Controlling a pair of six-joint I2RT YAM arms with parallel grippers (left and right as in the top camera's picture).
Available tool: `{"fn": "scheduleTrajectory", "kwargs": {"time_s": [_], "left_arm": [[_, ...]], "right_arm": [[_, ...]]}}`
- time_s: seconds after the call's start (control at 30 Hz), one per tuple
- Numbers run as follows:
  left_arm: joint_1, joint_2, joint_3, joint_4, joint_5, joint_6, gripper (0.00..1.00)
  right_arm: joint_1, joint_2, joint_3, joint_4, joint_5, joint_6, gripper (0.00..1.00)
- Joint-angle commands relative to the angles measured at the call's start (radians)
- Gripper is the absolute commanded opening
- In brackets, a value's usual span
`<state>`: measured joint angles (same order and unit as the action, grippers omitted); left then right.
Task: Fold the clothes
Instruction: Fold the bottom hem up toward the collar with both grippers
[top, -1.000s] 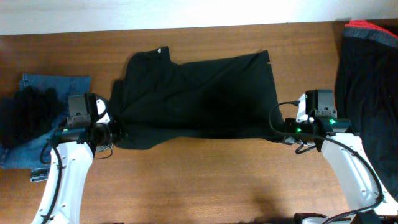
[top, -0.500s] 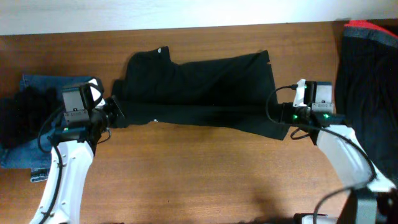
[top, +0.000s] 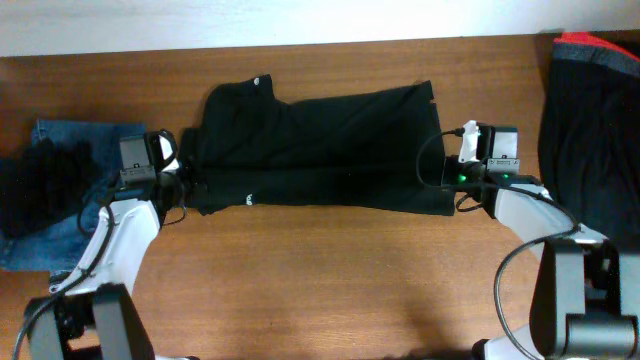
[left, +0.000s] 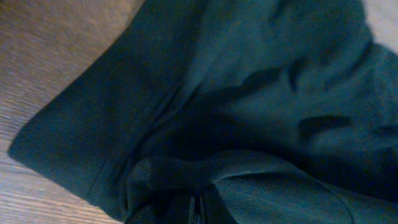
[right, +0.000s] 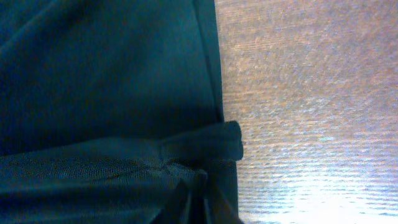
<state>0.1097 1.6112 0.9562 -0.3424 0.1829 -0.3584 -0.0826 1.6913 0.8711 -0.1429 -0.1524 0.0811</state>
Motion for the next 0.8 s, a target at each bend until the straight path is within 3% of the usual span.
{"fn": "scheduleTrajectory", "kwargs": {"time_s": [0.0, 0.03, 0.07, 0.1, 0.13, 0.2, 0.3, 0.47, 0.5, 0.53, 0.67, 0.77], "left_arm": [[0.008, 0.047, 0.021, 0.022, -0.027, 0.015, 0.09], [0.008, 0.064, 0.021, 0.032, -0.027, 0.015, 0.26], [0.008, 0.076, 0.021, 0.038, -0.027, 0.015, 0.37], [0.008, 0.081, 0.021, 0.044, -0.027, 0.015, 0.5], [0.008, 0.085, 0.021, 0.05, -0.027, 0.016, 0.54], [0.008, 0.085, 0.021, 0.072, -0.034, 0.016, 0.59], [0.01, 0.076, 0.047, 0.096, -0.035, 0.04, 0.69], [0.008, 0.04, 0.146, 0.082, -0.037, 0.062, 0.75], [0.008, 0.034, 0.173, 0.076, -0.037, 0.065, 0.84], [0.008, 0.031, 0.2, 0.072, -0.037, 0.066, 0.99], [-0.008, 0.037, 0.343, 0.023, -0.02, 0.111, 0.99], [-0.022, 0.086, 0.531, -0.135, -0.022, 0.132, 0.99]], "right_arm": [[-0.003, 0.039, -0.002, 0.021, -0.015, -0.006, 0.41], [-0.003, 0.044, -0.002, 0.021, -0.016, -0.006, 0.48], [-0.003, 0.044, -0.002, 0.021, -0.016, -0.006, 0.55], [-0.003, 0.044, -0.002, 0.021, -0.016, -0.006, 0.68], [-0.003, 0.042, -0.001, 0.021, -0.016, -0.006, 0.86], [-0.003, 0.034, 0.004, 0.018, -0.016, -0.006, 0.99], [-0.003, 0.001, 0.041, -0.029, -0.016, -0.007, 0.99], [-0.003, -0.056, 0.132, -0.135, -0.017, -0.026, 0.99], [-0.003, -0.069, 0.16, -0.167, -0.018, -0.026, 0.99], [-0.003, -0.078, 0.19, -0.209, -0.031, -0.031, 0.99], [-0.003, -0.079, 0.36, -0.362, -0.106, -0.114, 0.99], [-0.003, -0.047, 0.541, -0.509, -0.106, -0.115, 0.99]]}}
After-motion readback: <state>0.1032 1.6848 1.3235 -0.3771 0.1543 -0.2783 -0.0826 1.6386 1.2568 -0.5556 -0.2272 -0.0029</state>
